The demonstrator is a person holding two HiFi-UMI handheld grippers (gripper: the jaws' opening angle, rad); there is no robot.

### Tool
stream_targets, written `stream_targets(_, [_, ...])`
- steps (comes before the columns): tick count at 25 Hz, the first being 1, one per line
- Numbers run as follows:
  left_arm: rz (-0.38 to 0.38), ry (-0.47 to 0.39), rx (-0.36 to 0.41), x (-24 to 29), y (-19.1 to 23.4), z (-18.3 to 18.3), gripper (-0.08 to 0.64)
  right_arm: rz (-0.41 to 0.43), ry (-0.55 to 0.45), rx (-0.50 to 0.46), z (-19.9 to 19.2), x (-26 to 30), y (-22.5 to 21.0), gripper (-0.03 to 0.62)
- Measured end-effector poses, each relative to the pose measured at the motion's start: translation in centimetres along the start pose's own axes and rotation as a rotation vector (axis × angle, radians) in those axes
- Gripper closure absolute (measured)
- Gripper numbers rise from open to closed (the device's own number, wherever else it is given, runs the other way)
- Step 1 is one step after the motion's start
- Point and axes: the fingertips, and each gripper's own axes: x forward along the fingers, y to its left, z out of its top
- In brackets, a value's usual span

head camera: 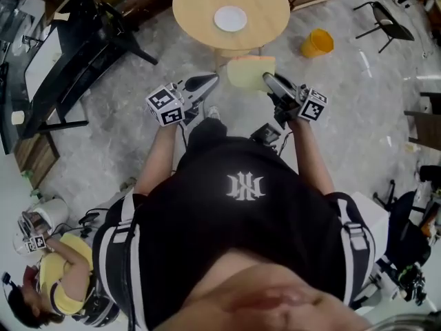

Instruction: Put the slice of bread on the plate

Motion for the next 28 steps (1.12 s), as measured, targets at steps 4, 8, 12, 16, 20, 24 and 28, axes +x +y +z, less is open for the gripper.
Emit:
stream_targets(4, [-0.033, 0.001, -0.010, 0.3, 4.1, 2.4, 0.549, -0.011, 0.008, -0.013, 2.3, 4.9, -2.4, 0.503])
stream_targets(8, [-0.060, 0.013, -0.011, 0.6, 7.8, 3.5, 0.549, -0.015, -0.007, -0.030, 4.2, 8.4, -4.4, 0.503])
stream_targets(12, [-0.057, 0.018, -0.038, 1.4, 10.3, 4.1, 0.549, -0.055, -0.003, -0.031, 5.6, 9.4, -6.2, 0.503])
stream_targets(16, [-0.043, 0.016, -0.053, 3.1, 12.9, 4.8, 0.549, -0.079, 0.006, -0.016, 7.2, 9.7, -9.2, 0.503])
stream_targets(20, [-0.003, 0.026, -0.080, 4.8, 15.8, 4.3, 0.549, -0.085, 0.019, 0.021, 8.6, 10.3, -13.3, 0.503])
stream_targets(24, [0.042, 0.042, -0.113, 6.9, 18.0, 4.4, 0.549, -0.070, 0.079, 0.023, 10.3, 11.4, -16.5, 0.503])
stream_targets(28, [0.072, 0.066, -0.123, 9.7, 20.4, 4.6, 0.549, -0.068, 0.149, -0.001, 12.2, 12.1, -19.8, 0.503])
